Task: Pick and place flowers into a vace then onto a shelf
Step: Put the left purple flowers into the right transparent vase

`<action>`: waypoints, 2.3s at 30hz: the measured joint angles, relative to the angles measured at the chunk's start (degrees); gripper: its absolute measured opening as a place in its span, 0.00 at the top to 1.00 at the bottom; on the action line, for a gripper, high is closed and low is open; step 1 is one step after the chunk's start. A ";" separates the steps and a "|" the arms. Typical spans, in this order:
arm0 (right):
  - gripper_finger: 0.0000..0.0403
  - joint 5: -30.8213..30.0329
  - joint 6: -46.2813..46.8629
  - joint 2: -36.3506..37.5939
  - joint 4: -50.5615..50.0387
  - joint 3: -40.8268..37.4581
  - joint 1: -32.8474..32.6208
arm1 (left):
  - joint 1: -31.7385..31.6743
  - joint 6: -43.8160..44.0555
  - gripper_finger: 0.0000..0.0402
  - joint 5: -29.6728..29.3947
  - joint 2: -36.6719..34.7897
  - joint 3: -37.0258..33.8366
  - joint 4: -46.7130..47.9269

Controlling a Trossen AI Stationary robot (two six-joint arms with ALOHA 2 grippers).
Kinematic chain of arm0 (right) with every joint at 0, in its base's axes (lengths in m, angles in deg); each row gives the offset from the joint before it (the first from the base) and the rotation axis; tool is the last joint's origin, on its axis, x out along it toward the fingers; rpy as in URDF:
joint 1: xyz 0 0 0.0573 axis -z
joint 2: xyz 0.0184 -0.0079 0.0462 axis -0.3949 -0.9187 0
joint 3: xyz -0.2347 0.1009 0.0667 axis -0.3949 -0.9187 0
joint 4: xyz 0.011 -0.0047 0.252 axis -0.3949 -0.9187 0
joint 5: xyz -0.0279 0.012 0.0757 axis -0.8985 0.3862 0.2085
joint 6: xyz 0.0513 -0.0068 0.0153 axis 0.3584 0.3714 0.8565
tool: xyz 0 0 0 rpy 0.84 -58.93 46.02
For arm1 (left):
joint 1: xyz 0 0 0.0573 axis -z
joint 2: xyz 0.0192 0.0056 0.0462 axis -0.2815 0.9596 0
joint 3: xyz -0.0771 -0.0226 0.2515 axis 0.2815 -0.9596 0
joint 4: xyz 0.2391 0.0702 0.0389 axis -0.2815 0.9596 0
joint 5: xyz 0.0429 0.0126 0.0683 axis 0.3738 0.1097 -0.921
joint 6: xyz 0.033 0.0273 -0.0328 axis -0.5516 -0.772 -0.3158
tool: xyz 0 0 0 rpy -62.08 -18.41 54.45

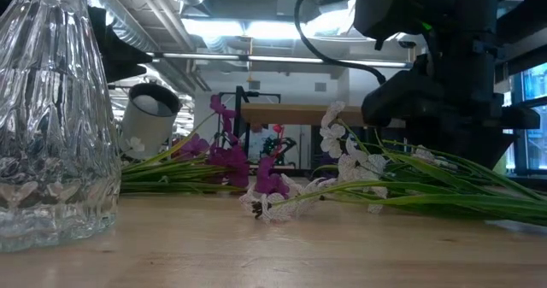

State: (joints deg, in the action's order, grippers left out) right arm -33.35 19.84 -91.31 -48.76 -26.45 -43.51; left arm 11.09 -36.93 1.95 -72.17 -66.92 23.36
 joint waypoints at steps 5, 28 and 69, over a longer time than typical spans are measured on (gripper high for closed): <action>0.65 0.01 0.07 -0.04 -0.07 -0.04 0.00 | 0.00 0.00 0.51 0.00 0.00 -0.02 0.00; 0.98 -0.19 -2.71 -0.30 -2.01 3.78 -0.02 | 0.02 0.00 0.51 0.00 0.02 -0.02 0.00; 0.99 -75.36 -11.56 30.91 -13.55 12.94 -56.45 | 0.01 2.97 0.51 0.46 0.02 0.00 -0.04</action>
State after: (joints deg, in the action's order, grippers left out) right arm -108.72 8.28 -60.40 -62.31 -13.52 -99.96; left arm 11.10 -33.96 2.41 -72.15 -66.92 23.32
